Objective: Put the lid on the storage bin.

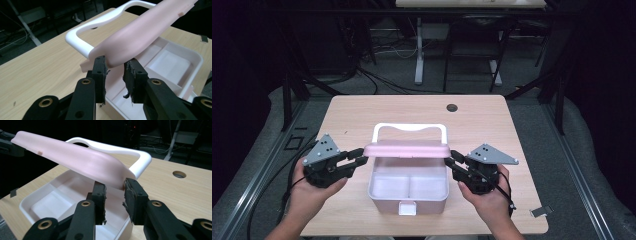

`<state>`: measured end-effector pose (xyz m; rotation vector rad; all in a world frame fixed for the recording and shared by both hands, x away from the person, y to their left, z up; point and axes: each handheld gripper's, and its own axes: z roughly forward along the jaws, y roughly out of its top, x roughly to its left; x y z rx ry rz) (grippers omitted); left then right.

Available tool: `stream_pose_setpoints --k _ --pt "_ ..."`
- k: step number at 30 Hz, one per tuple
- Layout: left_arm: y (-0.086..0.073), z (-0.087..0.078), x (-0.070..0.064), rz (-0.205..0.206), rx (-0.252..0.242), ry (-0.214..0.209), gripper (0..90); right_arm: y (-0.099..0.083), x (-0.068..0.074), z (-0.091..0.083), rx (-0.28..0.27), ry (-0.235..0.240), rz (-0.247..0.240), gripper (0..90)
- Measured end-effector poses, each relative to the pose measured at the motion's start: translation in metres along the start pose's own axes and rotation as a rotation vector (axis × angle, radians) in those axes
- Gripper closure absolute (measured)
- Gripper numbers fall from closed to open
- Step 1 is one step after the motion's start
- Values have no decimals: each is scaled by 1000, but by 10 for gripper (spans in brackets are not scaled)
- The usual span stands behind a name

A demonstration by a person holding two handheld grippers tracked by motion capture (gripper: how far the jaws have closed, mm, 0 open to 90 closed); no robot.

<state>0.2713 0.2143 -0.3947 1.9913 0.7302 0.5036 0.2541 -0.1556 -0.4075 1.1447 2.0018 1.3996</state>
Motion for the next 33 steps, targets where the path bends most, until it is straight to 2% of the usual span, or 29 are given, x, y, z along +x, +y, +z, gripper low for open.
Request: stream_pose_setpoints --k 4,9,13,18,22,27,30,33 --pt "-9 -3 -2 -6 5 -8 714 -9 1 -2 13 13 1 712" --pt "-18 -4 -6 -25 14 -34 715 -19 5 -8 20 22 -21 730" --pt "-23 -5 -9 -15 12 -35 715 -25 7 -12 30 18 -32 744" --pt "-30 -6 -12 -1 37 -33 720 -32 9 -16 49 30 -31 757" --pt "-35 -8 -13 -5 51 -42 719 -40 10 -21 64 54 -21 753" --pt "-42 -13 -13 -13 66 -43 719 -44 11 -26 77 48 -33 752" --pt "-46 -16 -13 -16 72 -41 714 -46 7 -30 71 61 -15 753" --pt "-49 -16 -11 -22 79 -29 713 -46 2 -32 71 52 10 754"
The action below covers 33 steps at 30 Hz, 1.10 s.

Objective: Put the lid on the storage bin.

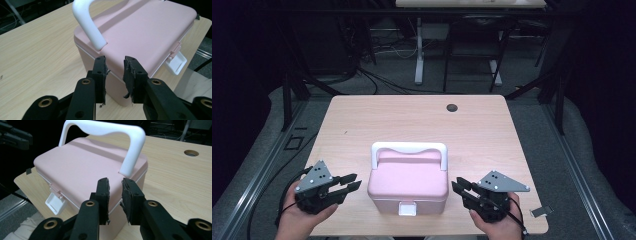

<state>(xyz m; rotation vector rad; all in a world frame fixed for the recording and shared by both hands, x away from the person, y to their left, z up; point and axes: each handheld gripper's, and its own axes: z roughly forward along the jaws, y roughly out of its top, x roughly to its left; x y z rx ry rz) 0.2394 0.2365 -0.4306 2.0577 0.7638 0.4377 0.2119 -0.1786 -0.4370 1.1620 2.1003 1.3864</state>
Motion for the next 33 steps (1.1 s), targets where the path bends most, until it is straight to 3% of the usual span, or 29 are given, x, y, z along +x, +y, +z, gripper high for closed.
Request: stream_pose_setpoints --k 1,8,16,18,19,20,22,23,24,25,26,28,31,33 --pt "-1 0 2 -4 1 2 712 0 -2 1 -3 11 9 754" --pt "-4 7 14 -40 -5 19 702 1 -10 11 3 -29 29 755" --pt "-10 16 36 -94 -8 63 687 1 -32 25 3 -126 61 744" --pt "-13 20 42 -117 -4 66 687 -2 -39 29 12 -171 79 744" --pt "-14 21 44 -126 -3 68 687 -4 -45 30 11 -136 95 743" --pt "-16 23 47 -130 2 70 687 -6 -48 32 12 -170 108 739" --pt "-20 27 51 -147 1 80 686 -10 -55 34 12 -140 120 733" --pt "-22 28 53 -156 0 78 683 -12 -57 35 18 -194 123 730" --pt "-24 30 55 -166 -6 81 682 -14 -58 36 21 -212 126 726" --pt "-27 31 57 -178 -10 82 681 -16 -61 37 24 -216 133 726" --pt "-29 32 58 -191 -15 82 679 -19 -64 38 26 -180 138 726" --pt "-33 35 61 -198 -4 85 676 -23 -67 40 29 -233 139 725" --pt "-40 38 65 -201 3 98 658 -29 -73 42 33 -216 150 713" --pt "-46 40 69 -202 20 111 644 -35 -75 44 42 -248 140 701"
